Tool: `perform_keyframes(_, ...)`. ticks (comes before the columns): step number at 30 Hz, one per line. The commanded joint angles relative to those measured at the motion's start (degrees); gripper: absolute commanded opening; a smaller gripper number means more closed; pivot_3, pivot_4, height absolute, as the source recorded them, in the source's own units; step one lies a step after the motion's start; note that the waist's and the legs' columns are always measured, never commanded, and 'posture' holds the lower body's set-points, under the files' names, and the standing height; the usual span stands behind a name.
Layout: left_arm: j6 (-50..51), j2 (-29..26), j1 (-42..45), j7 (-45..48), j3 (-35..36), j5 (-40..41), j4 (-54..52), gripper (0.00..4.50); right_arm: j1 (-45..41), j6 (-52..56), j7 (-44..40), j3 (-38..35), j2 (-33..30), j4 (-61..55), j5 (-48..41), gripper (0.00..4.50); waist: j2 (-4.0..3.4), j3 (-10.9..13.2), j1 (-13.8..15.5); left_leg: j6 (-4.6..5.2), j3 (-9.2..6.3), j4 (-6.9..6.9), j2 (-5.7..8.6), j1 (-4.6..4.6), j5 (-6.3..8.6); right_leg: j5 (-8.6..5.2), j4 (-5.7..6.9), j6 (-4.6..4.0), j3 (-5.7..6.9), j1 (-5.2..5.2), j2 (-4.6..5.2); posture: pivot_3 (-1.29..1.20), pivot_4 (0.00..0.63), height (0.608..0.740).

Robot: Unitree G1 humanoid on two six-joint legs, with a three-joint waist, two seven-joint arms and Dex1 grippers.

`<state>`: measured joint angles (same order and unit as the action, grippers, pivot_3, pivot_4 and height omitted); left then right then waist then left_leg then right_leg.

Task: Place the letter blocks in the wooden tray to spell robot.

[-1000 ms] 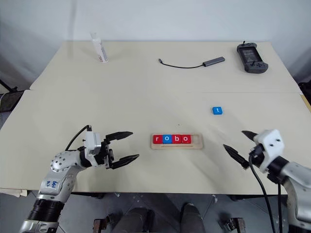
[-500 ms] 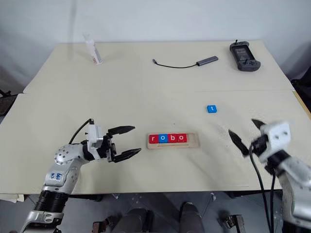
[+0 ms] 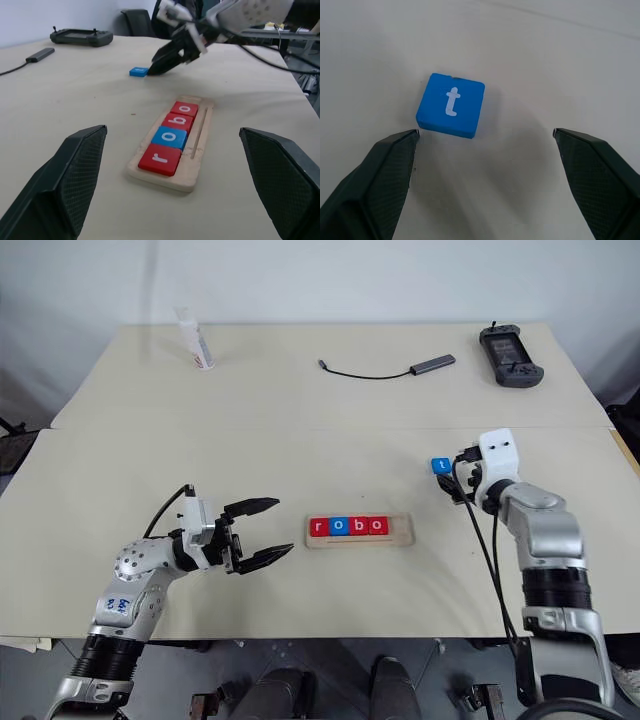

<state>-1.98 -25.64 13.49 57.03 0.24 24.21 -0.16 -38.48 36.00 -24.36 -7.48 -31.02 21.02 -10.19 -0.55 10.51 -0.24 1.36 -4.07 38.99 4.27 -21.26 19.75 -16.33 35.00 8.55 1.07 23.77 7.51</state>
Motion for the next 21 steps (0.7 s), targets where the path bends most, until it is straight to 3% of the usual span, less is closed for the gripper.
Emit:
perform_keyframes(1, -0.68, -0.51, -1.49, -1.09, 1.03, -0.27, -3.42, 4.50, -1.37, -1.43, 1.69, -0.31, 1.93, 1.69, 0.27, 4.31, 0.00, 0.00, -0.11, 0.00, 0.01, 0.00, 0.00, 0.00, 0.00, 0.00, 0.00, 0.00, -0.01, 0.00, 0.00, 0.00, 0.150, 0.740)
perform_keyframes(4, -0.46, -0.74, -2.14, -1.41, 1.05, -0.16, -4.10, 4.50, -0.93, -1.80, 1.46, 0.54, 3.20, 1.02, 0.37, 3.61, 0.00, 0.00, -0.11, -0.01, 0.02, 0.03, -0.03, 0.02, 0.00, 0.00, 0.02, 0.00, -0.02, -0.01, -0.03, 0.00, 0.150, 0.740)
perform_keyframes(10, -0.22, -1.04, -2.27, -1.08, 0.70, 0.25, -4.49, 4.50, -1.37, -3.35, 3.61, 0.20, 4.50, 2.47, 1.22, 1.52, 0.00, 0.00, -0.11, -0.01, 0.04, 0.07, -0.03, 0.06, 0.00, 0.00, 0.09, 0.00, -0.04, -0.03, -0.03, 0.00, 0.150, 0.740)
perform_keyframes(15, 0.12, -0.77, -1.18, -0.63, 0.14, 0.45, -4.19, 4.50, 0.82, -3.00, 4.71, -0.55, 4.56, -2.66, 0.96, 1.47, 0.00, -0.01, -0.06, -0.01, 0.03, 0.07, -0.02, 0.06, 0.00, 0.00, 0.10, 0.00, -0.04, -0.02, -0.02, 0.00, 0.150, 0.740)
perform_keyframes(21, 0.09, -0.24, -0.17, 1.31, -0.71, 0.77, -2.31, 4.50, 9.85, 11.73, 7.32, -4.79, 3.62, -26.02, -2.80, 1.47, -0.01, 0.00, 0.31, 0.00, -0.03, 0.04, 0.00, -0.05, 0.00, 0.00, 0.08, 0.00, -0.02, 0.06, 0.00, 0.00, 0.150, 0.740)
